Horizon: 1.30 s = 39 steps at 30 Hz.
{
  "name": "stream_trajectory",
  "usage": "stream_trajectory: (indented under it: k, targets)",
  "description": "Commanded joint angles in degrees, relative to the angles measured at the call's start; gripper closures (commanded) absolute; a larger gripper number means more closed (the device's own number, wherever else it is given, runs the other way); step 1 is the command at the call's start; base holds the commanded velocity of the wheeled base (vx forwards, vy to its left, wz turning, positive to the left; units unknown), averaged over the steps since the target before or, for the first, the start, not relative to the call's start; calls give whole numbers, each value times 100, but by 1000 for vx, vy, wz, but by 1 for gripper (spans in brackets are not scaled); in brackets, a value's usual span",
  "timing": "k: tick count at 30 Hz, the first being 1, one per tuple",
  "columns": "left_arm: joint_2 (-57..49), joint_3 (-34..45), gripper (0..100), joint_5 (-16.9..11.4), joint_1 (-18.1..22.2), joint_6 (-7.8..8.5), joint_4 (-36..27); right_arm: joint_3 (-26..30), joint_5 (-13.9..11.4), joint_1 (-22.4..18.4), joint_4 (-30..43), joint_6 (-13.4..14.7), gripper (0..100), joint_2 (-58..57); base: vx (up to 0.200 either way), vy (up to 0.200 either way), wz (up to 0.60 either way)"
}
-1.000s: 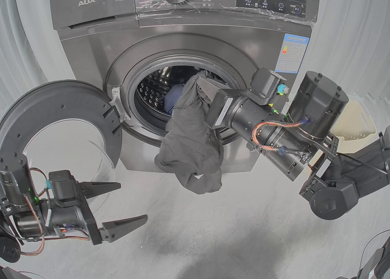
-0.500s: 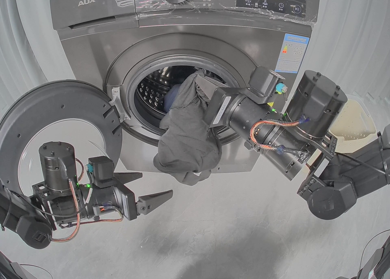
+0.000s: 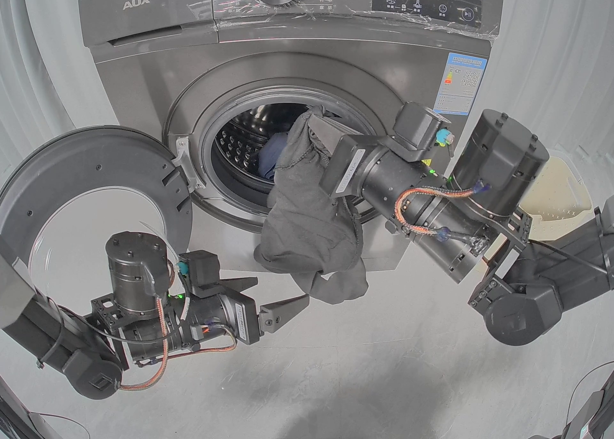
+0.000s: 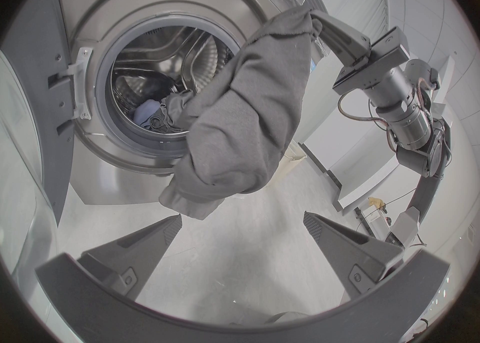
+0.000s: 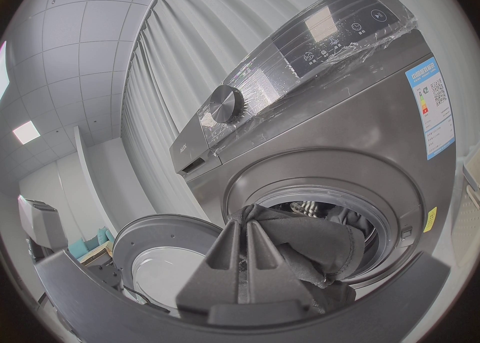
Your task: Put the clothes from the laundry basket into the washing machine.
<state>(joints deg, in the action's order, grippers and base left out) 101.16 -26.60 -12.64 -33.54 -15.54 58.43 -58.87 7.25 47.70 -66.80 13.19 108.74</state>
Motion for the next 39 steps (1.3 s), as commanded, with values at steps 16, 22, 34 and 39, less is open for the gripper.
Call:
stream_trajectory:
  k: [16,22,34,39]
  targets:
    - [897,-741,0,139,-4,-142,134,-2,-5,55,1,-1,100,-11,0,0,0]
    - [1082,-935,0,174,49,-142,239,-11,4,108,1,-1,100,-11,0,0,0]
    - [1266,-1023,0,174,5,-160,230,-19,4,108,-8,-1,100,-11,0,0,0]
    - [1407,-1321,0,271,49,-291,380,-19,4,108,-17,-1,100,-20,0,0,0]
